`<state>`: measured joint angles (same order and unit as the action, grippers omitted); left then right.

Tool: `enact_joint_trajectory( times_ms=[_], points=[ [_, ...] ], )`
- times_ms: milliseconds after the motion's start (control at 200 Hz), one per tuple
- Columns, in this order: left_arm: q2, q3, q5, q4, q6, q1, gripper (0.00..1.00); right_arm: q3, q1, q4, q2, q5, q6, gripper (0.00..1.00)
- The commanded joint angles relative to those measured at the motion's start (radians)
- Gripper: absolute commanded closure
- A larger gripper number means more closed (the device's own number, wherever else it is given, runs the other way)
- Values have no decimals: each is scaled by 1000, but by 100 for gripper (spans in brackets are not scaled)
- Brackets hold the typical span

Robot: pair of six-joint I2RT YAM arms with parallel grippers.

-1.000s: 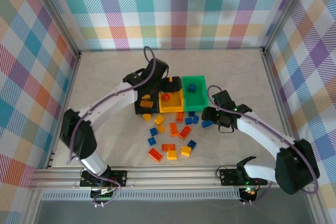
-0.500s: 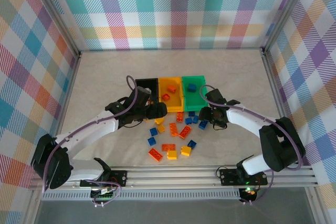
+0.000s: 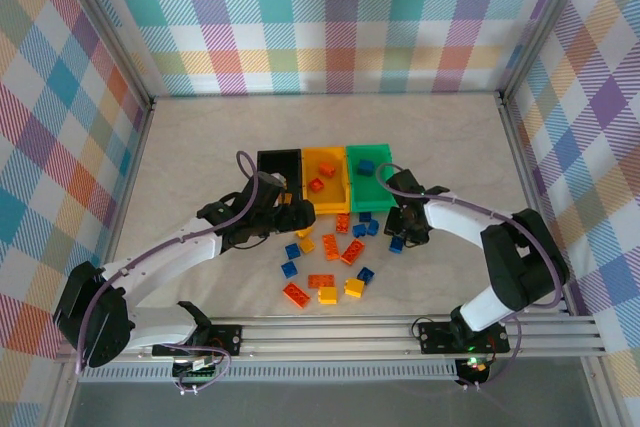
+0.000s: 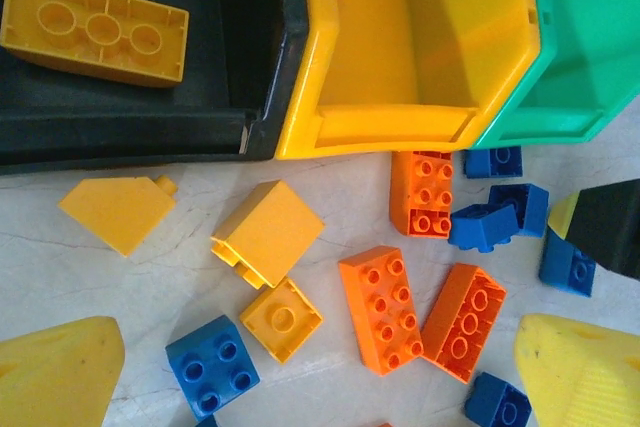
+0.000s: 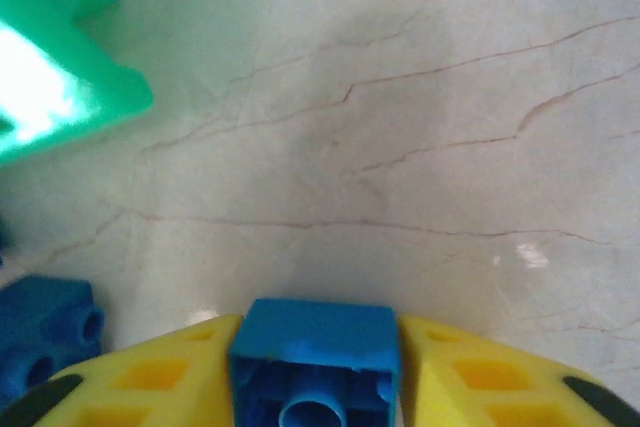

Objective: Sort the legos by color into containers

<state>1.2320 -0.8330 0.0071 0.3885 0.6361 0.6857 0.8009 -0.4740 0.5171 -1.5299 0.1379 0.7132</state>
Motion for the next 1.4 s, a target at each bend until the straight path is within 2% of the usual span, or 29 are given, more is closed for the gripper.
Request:
enact_joint_trajectory(
  times_ms=[0,85,235,360,545,655,745,875,1055,1220,1395],
  points=[
    [-36,9,-23,-4,-4,-3,0,-9,-8,35,82,-12,-35,65],
    [-55,5,-40,22,-23,-3,0,20,-9,52,147,-20,-76,70],
    [-89,20,-58,71,-50,-9,0,153,-12,72,194,-41,-153,69],
    [-106,42,-52,91,-45,-11,0,323,-8,69,66,-25,-201,64],
    [-138,69,-51,115,-38,-11,0,530,16,45,-162,43,-228,63],
    [-142,72,-48,137,-40,-12,0,620,26,57,-257,95,-238,56],
    [-139,76,-42,148,-51,-12,0,665,29,57,-299,74,-244,37],
    [-102,66,-20,161,-87,-7,3,672,24,26,-267,39,-260,28],
    [28,33,-69,188,-111,107,8,582,3,-9,-159,31,-258,26],
    [143,47,-80,176,-82,207,12,453,3,-62,-83,10,-235,26],
    [221,73,-83,161,-35,256,22,377,3,-97,-36,-5,-225,26]
  ],
)
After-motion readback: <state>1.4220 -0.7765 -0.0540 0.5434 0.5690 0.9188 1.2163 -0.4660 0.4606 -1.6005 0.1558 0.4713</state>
